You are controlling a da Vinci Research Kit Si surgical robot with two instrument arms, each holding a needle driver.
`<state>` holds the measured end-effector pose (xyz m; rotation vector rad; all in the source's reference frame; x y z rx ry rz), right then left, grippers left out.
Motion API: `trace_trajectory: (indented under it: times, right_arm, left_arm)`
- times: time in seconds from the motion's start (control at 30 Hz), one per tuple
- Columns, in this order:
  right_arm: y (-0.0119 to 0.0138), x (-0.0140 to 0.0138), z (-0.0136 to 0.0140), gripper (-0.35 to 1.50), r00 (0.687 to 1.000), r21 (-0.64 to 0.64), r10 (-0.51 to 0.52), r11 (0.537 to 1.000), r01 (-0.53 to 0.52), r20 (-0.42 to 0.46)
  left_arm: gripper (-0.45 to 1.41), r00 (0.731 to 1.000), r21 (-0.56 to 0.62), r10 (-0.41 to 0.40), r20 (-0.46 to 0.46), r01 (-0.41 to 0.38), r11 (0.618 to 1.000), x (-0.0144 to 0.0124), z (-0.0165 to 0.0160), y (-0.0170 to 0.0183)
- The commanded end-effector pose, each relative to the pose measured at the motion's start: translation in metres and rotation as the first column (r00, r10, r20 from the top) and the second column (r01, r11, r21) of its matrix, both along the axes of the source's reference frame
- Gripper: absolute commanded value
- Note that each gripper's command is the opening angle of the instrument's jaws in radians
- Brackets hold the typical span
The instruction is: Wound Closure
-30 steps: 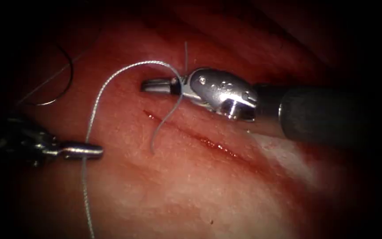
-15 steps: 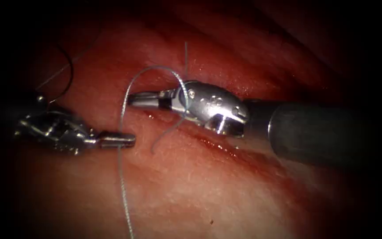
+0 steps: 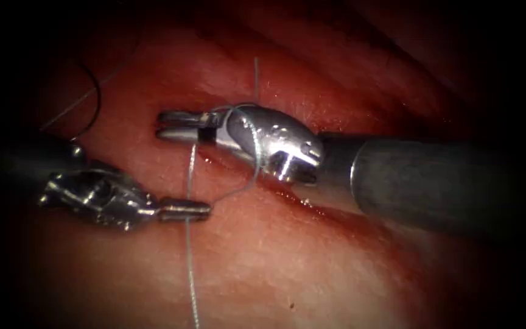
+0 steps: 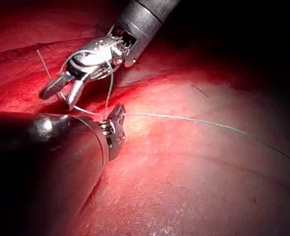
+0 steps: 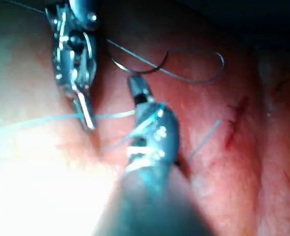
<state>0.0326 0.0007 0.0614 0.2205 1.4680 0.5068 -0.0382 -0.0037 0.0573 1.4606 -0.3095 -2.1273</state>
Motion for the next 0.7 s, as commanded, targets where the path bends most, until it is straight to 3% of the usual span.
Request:
trace_trajectory:
  times: [0.03, 0.43, 0.63, 0.7]
  right_arm:
    - [0.0004, 0.0009, 0.0007, 1.05, 1.000, -0.003, 0.017, 1.000, -0.017, 0.013]
    - [-0.0017, 0.0014, 0.0022, 1.05, 0.989, -0.022, -0.028, 0.999, 0.031, 0.145]
    - [-0.0031, 0.0013, 0.0031, 1.03, 0.983, -0.029, -0.051, 0.998, 0.057, 0.175]
    - [-0.0036, 0.0012, 0.0034, 0.94, 0.980, -0.029, -0.068, 0.997, 0.075, 0.186]
  left_arm:
    - [-0.45, 1.000, 0.005, 0.007, -0.004, -0.007, 1.000, -0.0007, -0.0003, -0.0008]
    - [-0.45, 0.999, -0.055, 0.042, 0.012, -0.041, 0.998, -0.0004, -0.0060, 0.0003]
    - [-0.45, 0.998, -0.116, 0.064, 0.016, -0.062, 0.991, -0.0001, -0.0087, 0.0027]
    - [-0.45, 0.997, -0.132, 0.077, 0.025, -0.073, 0.989, 0.0002, -0.0093, 0.0041]
